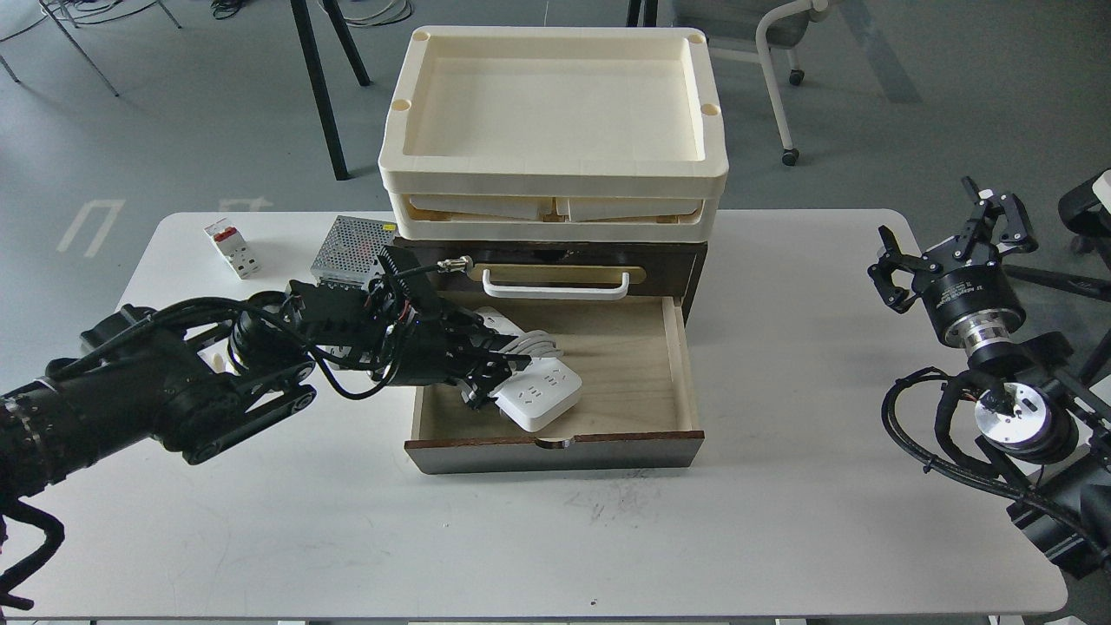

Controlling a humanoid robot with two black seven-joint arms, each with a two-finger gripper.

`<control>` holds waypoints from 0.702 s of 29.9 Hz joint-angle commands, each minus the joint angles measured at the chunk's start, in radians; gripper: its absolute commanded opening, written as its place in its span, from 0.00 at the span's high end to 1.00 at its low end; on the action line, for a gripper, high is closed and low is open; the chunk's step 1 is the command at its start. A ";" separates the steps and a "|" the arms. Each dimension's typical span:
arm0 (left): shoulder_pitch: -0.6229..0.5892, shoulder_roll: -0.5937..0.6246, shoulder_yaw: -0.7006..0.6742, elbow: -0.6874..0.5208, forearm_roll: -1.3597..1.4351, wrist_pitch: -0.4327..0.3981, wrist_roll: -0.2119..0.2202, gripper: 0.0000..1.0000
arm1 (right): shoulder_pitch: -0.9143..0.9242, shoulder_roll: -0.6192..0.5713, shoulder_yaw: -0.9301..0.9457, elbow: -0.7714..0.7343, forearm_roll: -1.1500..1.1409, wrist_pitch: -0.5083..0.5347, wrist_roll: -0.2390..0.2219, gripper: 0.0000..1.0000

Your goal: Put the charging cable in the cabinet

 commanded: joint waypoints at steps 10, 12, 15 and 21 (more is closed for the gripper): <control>0.005 0.124 -0.147 -0.293 -0.211 -0.003 -0.039 0.10 | 0.000 0.000 0.000 -0.001 -0.002 0.000 0.000 0.00; 0.020 0.182 -0.216 -0.348 -0.355 -0.009 -0.039 0.06 | 0.000 0.000 0.000 -0.001 -0.002 0.000 0.000 0.00; 0.052 0.260 -0.291 -0.409 -0.612 -0.020 -0.039 0.03 | 0.000 0.000 0.000 -0.001 -0.002 0.002 0.000 0.00; 0.055 0.334 -0.414 -0.400 -0.947 -0.080 -0.039 0.02 | 0.000 0.000 0.000 -0.001 -0.002 0.000 0.000 0.00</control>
